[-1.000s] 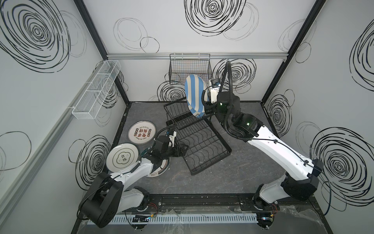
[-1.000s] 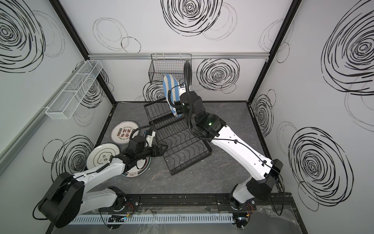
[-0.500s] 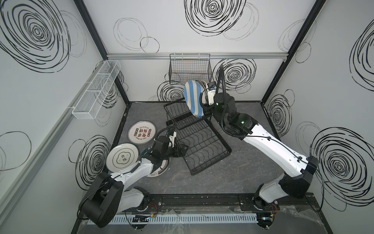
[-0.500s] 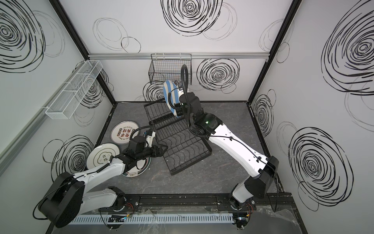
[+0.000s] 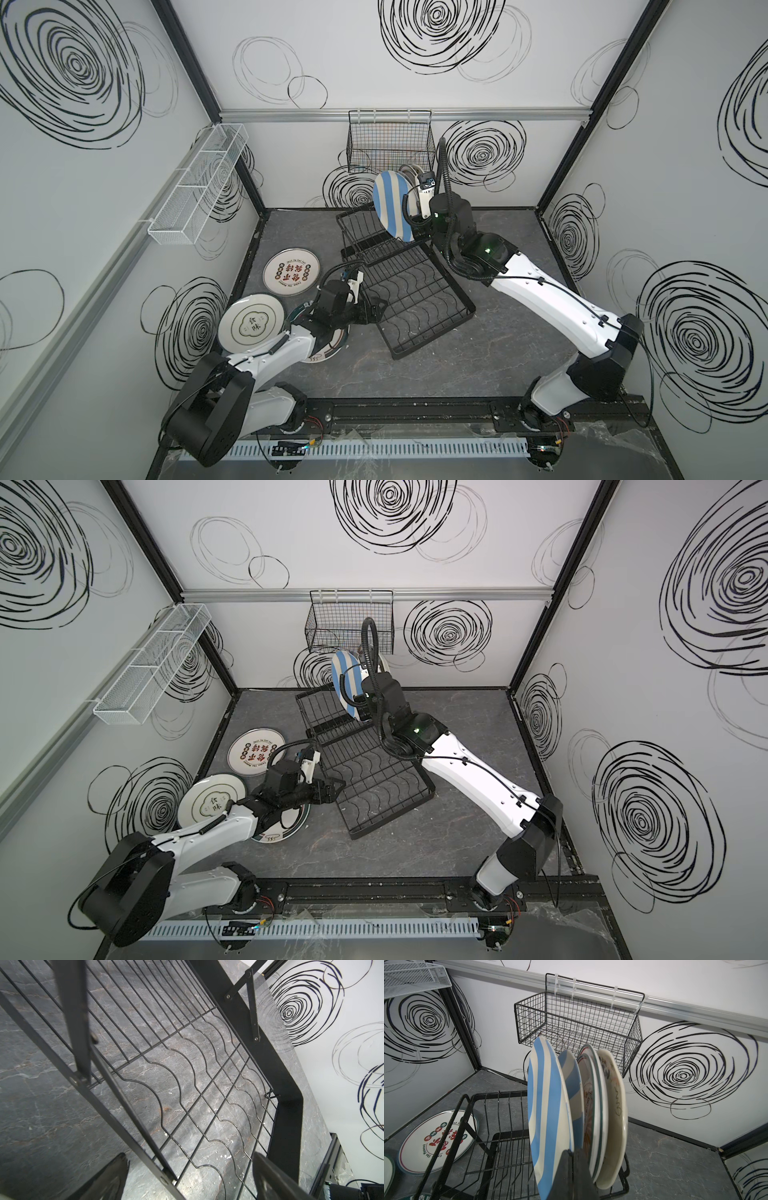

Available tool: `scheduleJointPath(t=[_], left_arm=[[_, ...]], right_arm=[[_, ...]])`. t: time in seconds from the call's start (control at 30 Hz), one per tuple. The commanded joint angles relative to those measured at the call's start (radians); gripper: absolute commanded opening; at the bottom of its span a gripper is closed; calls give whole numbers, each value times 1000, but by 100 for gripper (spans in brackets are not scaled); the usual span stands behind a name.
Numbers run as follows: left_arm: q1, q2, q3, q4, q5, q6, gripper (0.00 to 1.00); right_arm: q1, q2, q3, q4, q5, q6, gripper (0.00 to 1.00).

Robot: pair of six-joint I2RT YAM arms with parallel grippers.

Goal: Load plates into a dish rack
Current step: Place the plate on the dish rack, then rotate the dish rack at the center of the table.

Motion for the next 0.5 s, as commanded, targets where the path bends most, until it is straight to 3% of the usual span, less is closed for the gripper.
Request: scheduleJointPath(t=[0.0,0.1,0.23,0.47], left_arm=[[-4,11,-1,57,-8,16,96],[-6,23,7,68,-7,25,96],[-7,41,28,74,-17,45,96],[-29,73,69,97,-20,78,96]], right_arm=[[4,8,0,42,36,-2,0],[6,19,6,30,35,-2,0],[9,24,21,20,34,-6,12],[18,22,63,-17,54,-23,19]])
